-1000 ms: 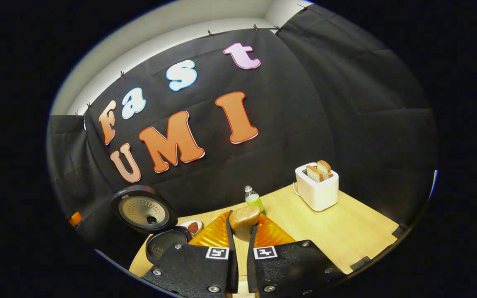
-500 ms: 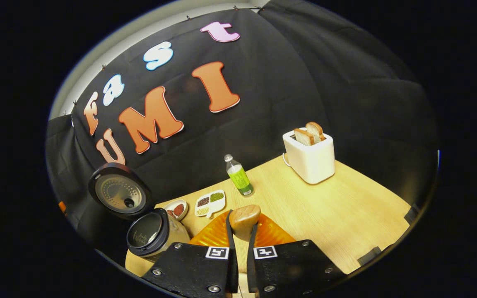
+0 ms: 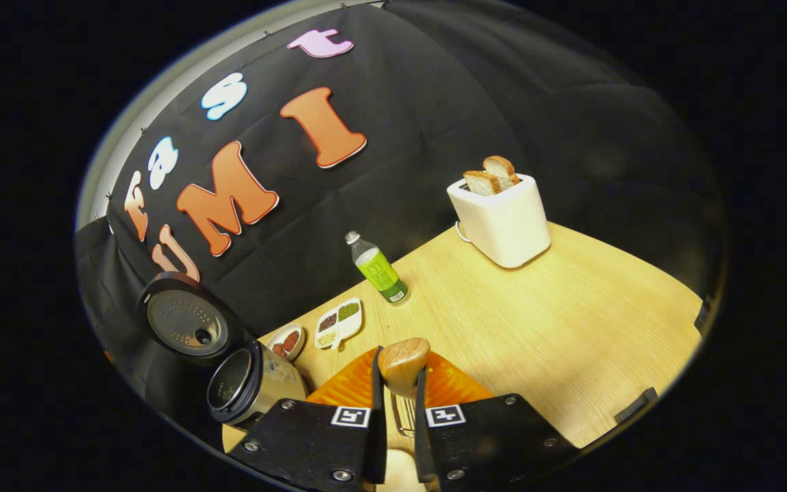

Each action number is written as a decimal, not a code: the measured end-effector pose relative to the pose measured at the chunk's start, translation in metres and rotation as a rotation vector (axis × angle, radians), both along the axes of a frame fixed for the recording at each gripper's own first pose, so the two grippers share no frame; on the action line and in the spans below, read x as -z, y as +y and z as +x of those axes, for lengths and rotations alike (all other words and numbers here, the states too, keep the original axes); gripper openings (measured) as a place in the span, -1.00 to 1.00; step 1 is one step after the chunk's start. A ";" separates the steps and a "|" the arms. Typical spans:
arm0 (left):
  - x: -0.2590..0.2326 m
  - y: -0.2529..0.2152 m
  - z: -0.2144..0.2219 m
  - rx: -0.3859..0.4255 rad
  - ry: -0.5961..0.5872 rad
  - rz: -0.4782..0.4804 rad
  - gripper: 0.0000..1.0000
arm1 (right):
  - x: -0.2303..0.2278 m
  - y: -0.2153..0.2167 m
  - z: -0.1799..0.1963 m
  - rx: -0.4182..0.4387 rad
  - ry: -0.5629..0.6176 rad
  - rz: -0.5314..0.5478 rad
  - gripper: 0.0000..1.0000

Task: Close the left gripper, press the button to open the rice cooker; take a wooden spoon from the chopstick holder with the right hand, scoop a spoonful of rice and pour it into the rice cooker, then put the wooden spoon back into the chopstick holder.

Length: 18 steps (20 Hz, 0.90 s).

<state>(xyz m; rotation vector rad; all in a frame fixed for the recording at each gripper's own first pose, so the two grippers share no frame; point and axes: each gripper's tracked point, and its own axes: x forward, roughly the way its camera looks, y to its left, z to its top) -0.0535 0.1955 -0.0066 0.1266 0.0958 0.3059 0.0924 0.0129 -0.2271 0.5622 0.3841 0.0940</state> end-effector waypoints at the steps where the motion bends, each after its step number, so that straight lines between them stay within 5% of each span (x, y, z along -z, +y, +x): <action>1: 0.000 -0.002 -0.002 0.000 -0.002 0.002 0.90 | 0.002 -0.003 0.000 -0.006 0.015 0.005 -0.65; 4: 0.000 -0.005 -0.003 -0.014 -0.010 0.017 0.90 | 0.002 -0.019 0.000 0.016 0.034 -0.004 -0.48; 8: 0.001 -0.026 0.004 0.019 -0.010 0.011 0.90 | -0.004 -0.049 -0.007 0.048 0.063 -0.023 0.00; 10: 0.001 -0.038 0.008 0.038 -0.013 0.000 0.90 | -0.015 -0.061 -0.012 0.060 0.059 -0.034 0.53; 12: 0.001 -0.048 0.013 0.053 -0.014 -0.014 0.90 | -0.031 -0.072 -0.015 0.067 0.045 -0.074 0.80; 18: -0.002 -0.076 0.030 0.091 -0.007 -0.035 0.90 | -0.123 -0.089 -0.021 0.062 -0.073 -0.190 0.89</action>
